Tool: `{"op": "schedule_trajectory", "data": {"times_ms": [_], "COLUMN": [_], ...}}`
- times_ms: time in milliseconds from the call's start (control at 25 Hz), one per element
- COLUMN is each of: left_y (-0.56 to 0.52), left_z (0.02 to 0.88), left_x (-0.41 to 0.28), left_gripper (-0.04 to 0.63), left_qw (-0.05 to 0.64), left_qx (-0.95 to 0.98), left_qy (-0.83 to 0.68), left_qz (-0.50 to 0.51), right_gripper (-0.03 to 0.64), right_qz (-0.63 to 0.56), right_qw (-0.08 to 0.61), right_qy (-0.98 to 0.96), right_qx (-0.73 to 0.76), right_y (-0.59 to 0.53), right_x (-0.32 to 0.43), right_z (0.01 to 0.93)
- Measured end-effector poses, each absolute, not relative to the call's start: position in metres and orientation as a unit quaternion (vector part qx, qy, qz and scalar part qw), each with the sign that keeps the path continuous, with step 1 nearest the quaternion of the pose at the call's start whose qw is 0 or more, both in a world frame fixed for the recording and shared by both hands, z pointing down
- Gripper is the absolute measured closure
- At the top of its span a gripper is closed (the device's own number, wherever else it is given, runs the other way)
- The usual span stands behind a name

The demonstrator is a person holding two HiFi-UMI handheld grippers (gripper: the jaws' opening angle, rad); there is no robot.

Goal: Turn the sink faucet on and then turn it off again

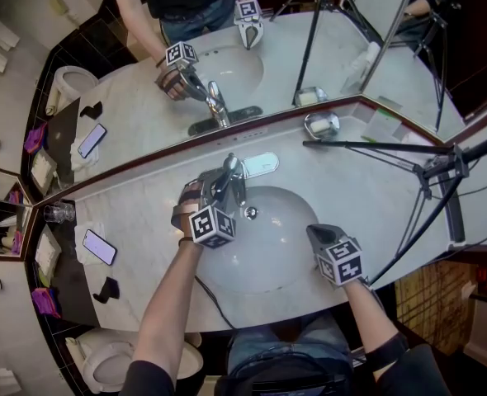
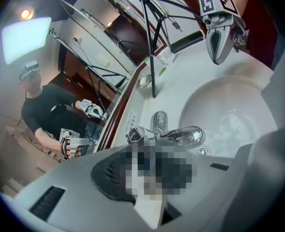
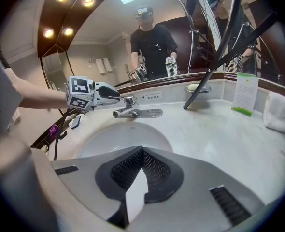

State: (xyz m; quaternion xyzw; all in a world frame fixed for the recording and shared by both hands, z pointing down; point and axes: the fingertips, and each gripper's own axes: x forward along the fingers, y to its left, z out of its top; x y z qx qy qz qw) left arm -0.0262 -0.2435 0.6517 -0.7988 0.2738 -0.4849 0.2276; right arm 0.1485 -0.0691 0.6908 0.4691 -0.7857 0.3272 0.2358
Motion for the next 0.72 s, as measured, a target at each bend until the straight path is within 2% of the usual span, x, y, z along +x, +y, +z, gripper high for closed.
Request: {"op": "schedule_trajectory", "data": {"times_ms": [720], "left_y": [-0.259], "left_z": [0.652], "left_x": [-0.017], "left_gripper": [0.492], "left_qw": [0.182], "left_qx": [-0.815], "left_qy": [0.178], "left_qz": [-0.521], "right_gripper": [0.595], "right_qz": [0.327], "right_qw": [0.232], "right_qy": [-0.788], "right_qx": [0.466], "right_y": [-0.073], "right_x": [0.149], "right_z": [0.687]}}
